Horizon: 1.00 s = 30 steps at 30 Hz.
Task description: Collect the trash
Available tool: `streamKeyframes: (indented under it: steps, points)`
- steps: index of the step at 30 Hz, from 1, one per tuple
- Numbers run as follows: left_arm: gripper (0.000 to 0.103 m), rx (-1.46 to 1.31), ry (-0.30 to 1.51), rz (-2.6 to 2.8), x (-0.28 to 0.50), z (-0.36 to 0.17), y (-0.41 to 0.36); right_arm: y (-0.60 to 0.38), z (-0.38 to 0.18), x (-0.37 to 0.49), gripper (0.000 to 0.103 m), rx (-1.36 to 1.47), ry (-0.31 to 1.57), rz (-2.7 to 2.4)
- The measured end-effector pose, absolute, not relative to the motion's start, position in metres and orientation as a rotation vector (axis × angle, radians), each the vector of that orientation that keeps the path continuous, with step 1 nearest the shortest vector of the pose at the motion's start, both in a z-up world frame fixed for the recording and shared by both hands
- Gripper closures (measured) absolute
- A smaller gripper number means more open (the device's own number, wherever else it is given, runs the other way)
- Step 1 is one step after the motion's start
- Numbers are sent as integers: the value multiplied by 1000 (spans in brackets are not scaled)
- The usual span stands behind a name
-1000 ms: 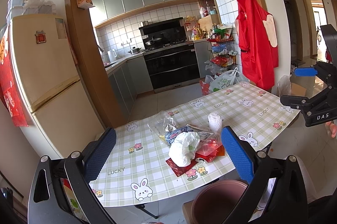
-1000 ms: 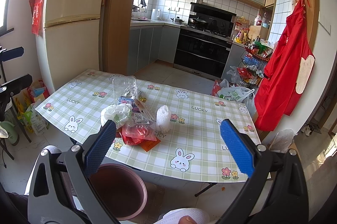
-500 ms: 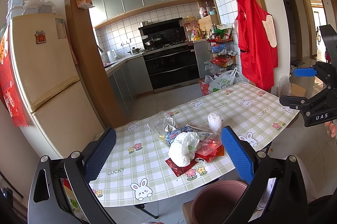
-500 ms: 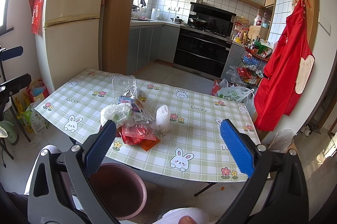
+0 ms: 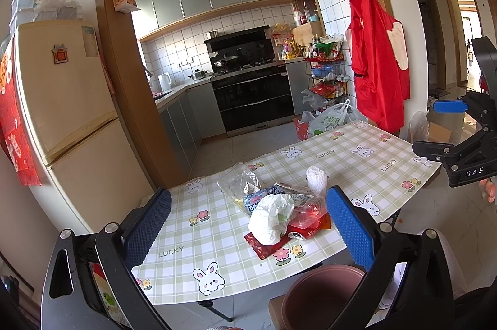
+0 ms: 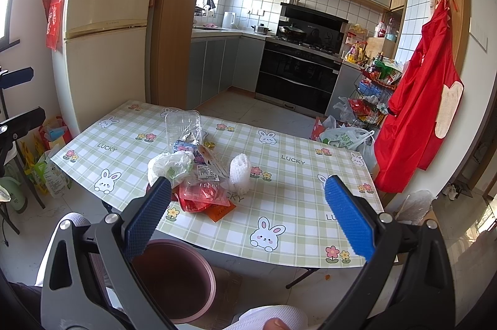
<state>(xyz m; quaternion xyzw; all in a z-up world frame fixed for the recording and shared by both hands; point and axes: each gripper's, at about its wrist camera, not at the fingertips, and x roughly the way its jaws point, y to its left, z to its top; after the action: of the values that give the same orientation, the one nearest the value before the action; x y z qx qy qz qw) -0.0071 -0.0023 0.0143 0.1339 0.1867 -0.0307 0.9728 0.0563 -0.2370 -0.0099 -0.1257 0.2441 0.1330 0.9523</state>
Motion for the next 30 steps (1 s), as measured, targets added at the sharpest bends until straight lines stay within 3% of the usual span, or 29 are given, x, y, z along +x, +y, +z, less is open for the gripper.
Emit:
streamKeyframes:
  steps: [30]
  points:
    - [5, 206, 432, -33, 5, -7, 13, -246, -31, 61, 5, -189, 496, 283]
